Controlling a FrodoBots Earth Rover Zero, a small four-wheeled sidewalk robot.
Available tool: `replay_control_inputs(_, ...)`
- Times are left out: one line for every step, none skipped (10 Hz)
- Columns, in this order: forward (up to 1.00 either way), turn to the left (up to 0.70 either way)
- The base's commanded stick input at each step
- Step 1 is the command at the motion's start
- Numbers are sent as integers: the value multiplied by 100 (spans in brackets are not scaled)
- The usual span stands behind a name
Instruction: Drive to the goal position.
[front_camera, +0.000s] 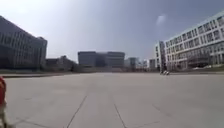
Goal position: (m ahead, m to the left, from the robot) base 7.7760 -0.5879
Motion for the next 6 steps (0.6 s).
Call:
replay_control_inputs(100, 0)
replay_control_inputs(100, 0)
replay_control_inputs(100, 0)
replay_control_inputs(100, 0)
replay_control_inputs(100, 0)
replay_control_inputs(100, 0)
